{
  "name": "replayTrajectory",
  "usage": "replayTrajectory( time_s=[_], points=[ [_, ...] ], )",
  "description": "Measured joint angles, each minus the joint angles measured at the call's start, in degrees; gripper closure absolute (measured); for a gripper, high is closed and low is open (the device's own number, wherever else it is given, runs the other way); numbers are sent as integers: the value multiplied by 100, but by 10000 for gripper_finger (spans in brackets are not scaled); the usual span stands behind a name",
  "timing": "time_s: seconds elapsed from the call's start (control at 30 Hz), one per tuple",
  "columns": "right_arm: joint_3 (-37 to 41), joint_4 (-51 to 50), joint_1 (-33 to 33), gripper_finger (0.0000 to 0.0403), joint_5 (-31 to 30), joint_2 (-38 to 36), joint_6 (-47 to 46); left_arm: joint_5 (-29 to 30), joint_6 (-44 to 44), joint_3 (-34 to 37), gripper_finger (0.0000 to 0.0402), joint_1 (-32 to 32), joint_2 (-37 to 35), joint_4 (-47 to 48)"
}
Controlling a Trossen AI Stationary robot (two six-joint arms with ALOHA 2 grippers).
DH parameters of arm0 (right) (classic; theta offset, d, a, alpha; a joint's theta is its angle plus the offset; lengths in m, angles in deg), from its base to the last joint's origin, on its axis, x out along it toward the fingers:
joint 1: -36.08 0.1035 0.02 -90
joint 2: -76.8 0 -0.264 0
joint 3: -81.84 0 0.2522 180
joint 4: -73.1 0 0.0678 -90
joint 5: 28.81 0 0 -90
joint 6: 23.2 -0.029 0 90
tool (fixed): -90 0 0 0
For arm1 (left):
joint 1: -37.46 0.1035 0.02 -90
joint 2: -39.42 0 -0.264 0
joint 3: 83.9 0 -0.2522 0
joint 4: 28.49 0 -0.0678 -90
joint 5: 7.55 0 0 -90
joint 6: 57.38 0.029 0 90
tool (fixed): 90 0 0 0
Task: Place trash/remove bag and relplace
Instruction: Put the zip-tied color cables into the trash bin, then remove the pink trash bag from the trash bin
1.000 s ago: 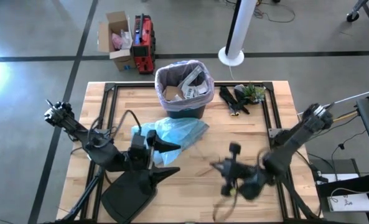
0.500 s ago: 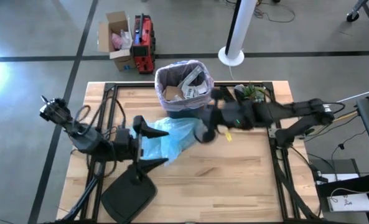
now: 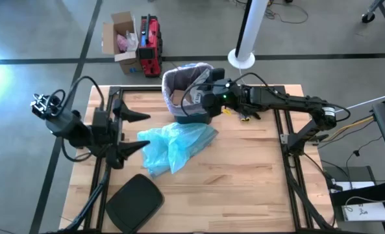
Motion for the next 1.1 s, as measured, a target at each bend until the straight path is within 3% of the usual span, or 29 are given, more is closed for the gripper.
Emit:
replayTrajectory(
  time_s=[0.13, 0.3, 0.43, 0.57, 0.77, 0.93, 1.1],
  points=[
    [1, -109, -83, 403, -431, 100, 794, 57, 53, 0, 51, 0, -149, 239],
    [4, -310, -65, 403, -539, 48, 1818, 85, 56, 0, 51, 0, -290, 497],
    [4, -730, -47, 401, -609, -21, 2040, 83, 57, 0, 51, 0, -350, 617],
    [4, -835, -47, 377, -601, -75, 1935, 89, 113, 0, 51, 0, -409, 656],
    [4, -806, -36, 296, -542, -79, 1799, 223, 295, 0, 51, 11, -391, 663],
    [4, -818, -16, 235, -543, -198, 787, 236, 294, 0, 51, 30, -351, 641],
    [-7, -821, 102, 207, -261, -598, -294, 236, 193, 0, 51, 31, -265, 652]
  ],
)
